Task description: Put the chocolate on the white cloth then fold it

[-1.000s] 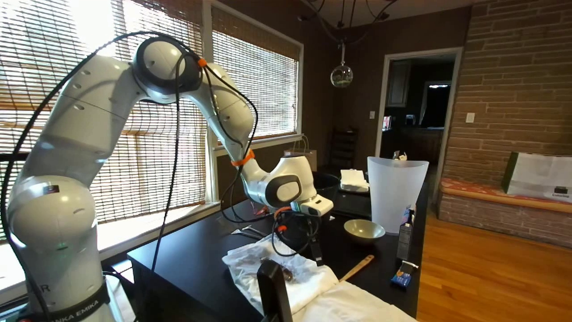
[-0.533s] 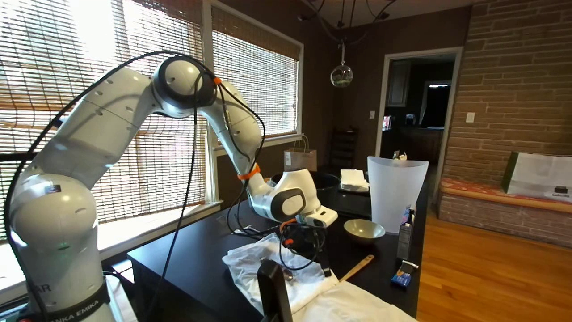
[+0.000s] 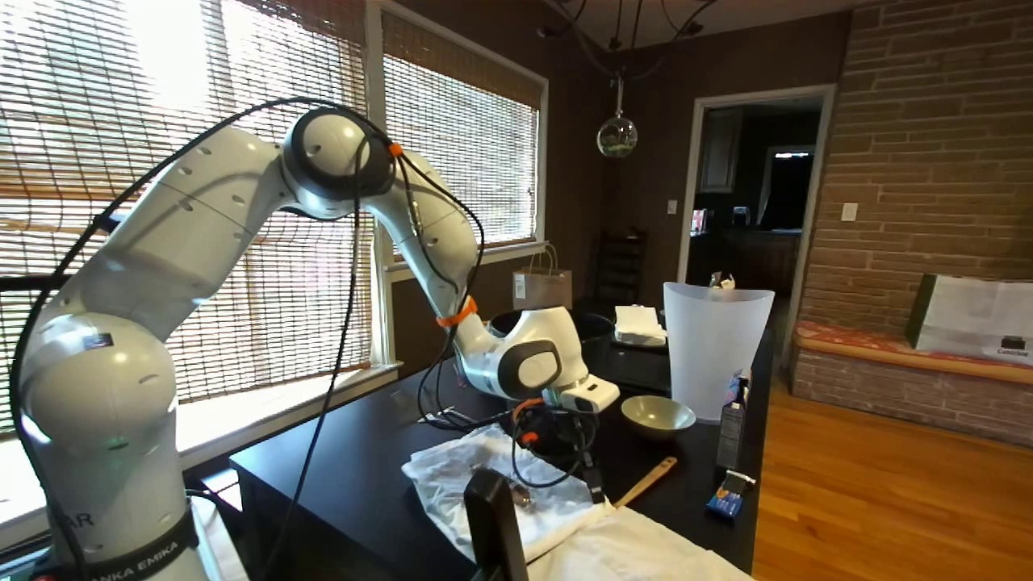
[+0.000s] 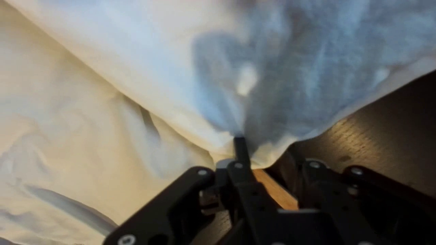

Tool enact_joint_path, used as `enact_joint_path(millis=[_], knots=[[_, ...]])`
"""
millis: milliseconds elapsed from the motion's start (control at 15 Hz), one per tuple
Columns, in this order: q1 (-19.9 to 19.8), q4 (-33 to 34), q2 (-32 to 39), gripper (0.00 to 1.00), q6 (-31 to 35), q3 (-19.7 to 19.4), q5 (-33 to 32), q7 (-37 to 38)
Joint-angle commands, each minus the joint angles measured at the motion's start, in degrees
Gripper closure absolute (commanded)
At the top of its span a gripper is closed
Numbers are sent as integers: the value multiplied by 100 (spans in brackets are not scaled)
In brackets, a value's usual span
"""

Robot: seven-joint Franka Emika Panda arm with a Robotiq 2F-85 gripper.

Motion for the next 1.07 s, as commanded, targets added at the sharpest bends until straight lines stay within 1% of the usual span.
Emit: enact_joint_path(millis=[0,200,333,667,1000], knots=[[38,136,-75,97,-382,-60,165,-94],[-41,173,-232,100,-759,17,154,-107],[-103,205,-348,97,-989,73,147,-123],[-261,75,-937,98,-1587,234,131,-181],[-557,-188,-1664,97,-2247,636,213,-596]])
